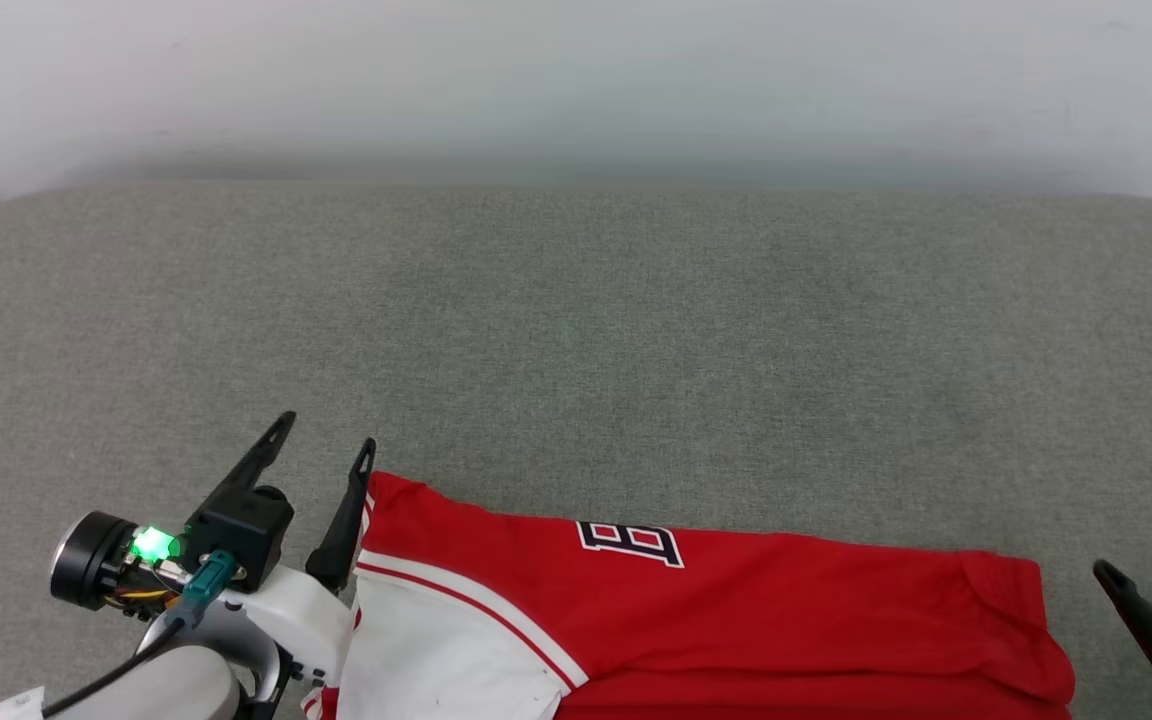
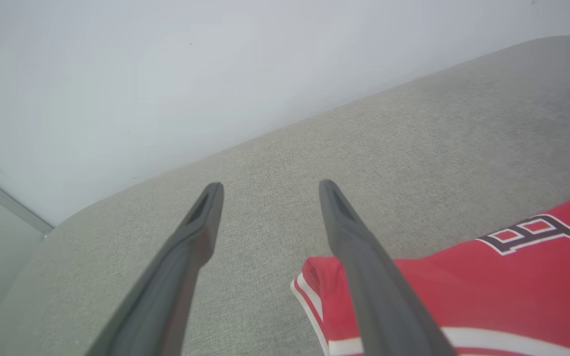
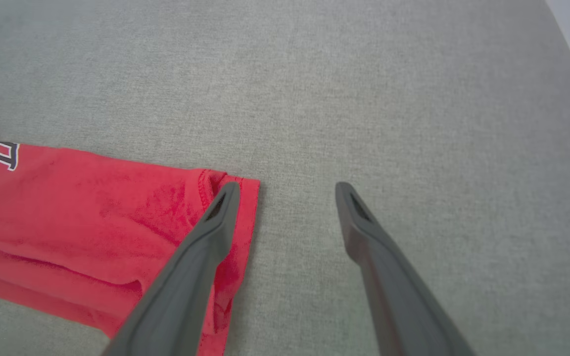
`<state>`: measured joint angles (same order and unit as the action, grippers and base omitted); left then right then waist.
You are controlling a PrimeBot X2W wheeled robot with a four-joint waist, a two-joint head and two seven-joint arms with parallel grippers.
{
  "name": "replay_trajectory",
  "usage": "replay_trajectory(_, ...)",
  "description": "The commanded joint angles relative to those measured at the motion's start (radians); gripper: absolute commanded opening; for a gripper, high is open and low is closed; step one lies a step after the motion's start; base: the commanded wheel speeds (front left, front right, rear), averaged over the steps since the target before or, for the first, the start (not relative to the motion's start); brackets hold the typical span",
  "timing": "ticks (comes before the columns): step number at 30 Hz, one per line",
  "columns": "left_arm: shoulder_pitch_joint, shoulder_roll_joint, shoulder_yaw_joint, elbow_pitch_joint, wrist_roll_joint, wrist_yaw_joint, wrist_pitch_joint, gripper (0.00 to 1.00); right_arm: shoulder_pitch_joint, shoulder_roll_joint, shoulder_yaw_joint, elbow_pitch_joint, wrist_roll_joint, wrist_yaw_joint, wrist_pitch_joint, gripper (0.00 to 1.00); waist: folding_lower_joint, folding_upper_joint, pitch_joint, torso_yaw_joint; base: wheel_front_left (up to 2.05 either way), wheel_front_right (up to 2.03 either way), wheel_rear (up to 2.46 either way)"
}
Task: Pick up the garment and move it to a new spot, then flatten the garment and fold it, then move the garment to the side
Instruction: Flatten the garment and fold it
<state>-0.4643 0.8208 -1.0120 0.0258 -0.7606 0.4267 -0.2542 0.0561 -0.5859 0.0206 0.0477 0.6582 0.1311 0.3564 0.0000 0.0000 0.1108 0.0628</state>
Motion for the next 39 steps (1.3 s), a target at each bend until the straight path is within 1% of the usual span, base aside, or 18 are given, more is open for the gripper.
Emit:
replay_trajectory(1,0.03,-0.023,0.038,0.004,0.029,0.041,-0.01,1.0,0.036,0.031,-0.037,0.004,0.017,-0.001,0.021,1.0,0.0,0.0,0.008,0.003,0.0,0.0,0.0)
replay_trajectory(4,0.079,-0.074,0.137,-0.022,0.103,0.094,-0.012,1.0,0.073,0.071,-0.081,0.005,0.038,-0.001,0.062,1.0,0.0,0.0,0.019,0.01,0.0,0.0,0.0)
replay_trajectory(6,0.126,-0.108,0.204,-0.037,0.15,0.114,-0.012,1.0,0.088,0.105,-0.089,0.01,0.061,-0.001,0.086,1.0,0.0,0.0,0.026,0.014,0.0,0.0,0.0)
replay_trajectory(8,0.166,-0.141,0.277,-0.051,0.2,0.121,-0.013,1.0,0.096,0.127,-0.092,0.015,0.076,-0.001,0.099,1.0,0.0,0.0,0.033,0.019,0.0,0.0,0.0)
replay_trajectory(10,0.21,-0.181,0.345,-0.059,0.242,0.117,-0.013,1.0,0.107,0.153,-0.084,0.016,0.09,-0.001,0.11,1.0,0.0,0.0,0.039,0.025,0.0,0.0,0.0)
replay_trajectory(13,0.269,-0.238,0.439,-0.071,0.311,0.097,-0.012,1.0,0.115,0.174,-0.061,0.029,0.098,-0.001,0.124,1.0,0.0,0.0,0.049,0.03,0.0,0.0,0.0)
replay_trajectory(17,0.336,-0.321,0.55,-0.082,0.392,0.056,-0.012,1.0,0.111,0.204,-0.017,0.059,0.111,-0.001,0.131,1.0,0.0,0.0,0.057,0.036,0.0,0.0,0.0)
replay_trajectory(22,0.401,-0.419,0.676,-0.088,0.489,0.006,-0.011,1.0,0.11,0.222,0.071,0.102,0.139,0.0,0.14,1.0,0.0,0.0,0.061,0.043,0.0,0.0,0.0)
replay_trajectory(26,0.445,-0.489,0.757,-0.096,0.56,-0.032,-0.011,1.0,0.098,0.23,0.148,0.141,0.155,0.001,0.143,1.0,0.0,0.0,0.058,0.046,0.0,0.0,0.0)
replay_trajectory(29,0.469,-0.539,0.804,-0.101,0.605,-0.058,-0.011,1.0,0.074,0.23,0.184,0.161,0.149,0.002,0.126,1.0,0.0,0.0,0.053,0.047,0.0,0.0,0.0)
replay_trajectory(30,0.476,-0.552,0.815,-0.103,0.623,-0.067,-0.011,1.0,0.064,0.232,0.19,0.166,0.153,0.003,0.119,0.74,0.0,0.0,0.051,0.048,0.0,0.0,0.0)
replay_trajectory(31,0.476,-0.552,0.815,-0.103,0.623,-0.067,-0.011,1.0,0.064,0.232,0.19,0.166,0.153,0.003,0.119,0.74,0.0,0.0,0.051,0.048,0.0,0.0,0.0)
replay_trajectory(32,0.482,-0.565,0.826,-0.105,0.637,-0.075,-0.011,1.0,0.053,0.232,0.198,0.169,0.159,0.005,0.115,0.36,0.0,0.0,0.048,0.048,0.0,0.0,0.0)
replay_trajectory(33,0.49,-0.578,0.834,-0.105,0.651,-0.082,-0.011,1.0,0.043,0.229,0.203,0.172,0.159,0.005,0.107,0.06,0.0,0.0,0.045,0.047,0.0,0.0,0.0)
replay_trajectory(34,0.496,-0.586,0.844,-0.105,0.671,-0.082,-0.011,1.0,0.036,0.225,0.206,0.176,0.16,0.005,0.105,0.0,0.0,0.0,0.041,0.047,0.0,0.0,0.0)
replay_trajectory(39,0.529,-0.627,0.877,-0.104,0.712,-0.089,-0.011,1.0,-0.001,0.185,0.18,0.184,0.168,-0.001,0.087,0.0,0.0,0.0,0.022,0.04,0.0,0.0,0.0)
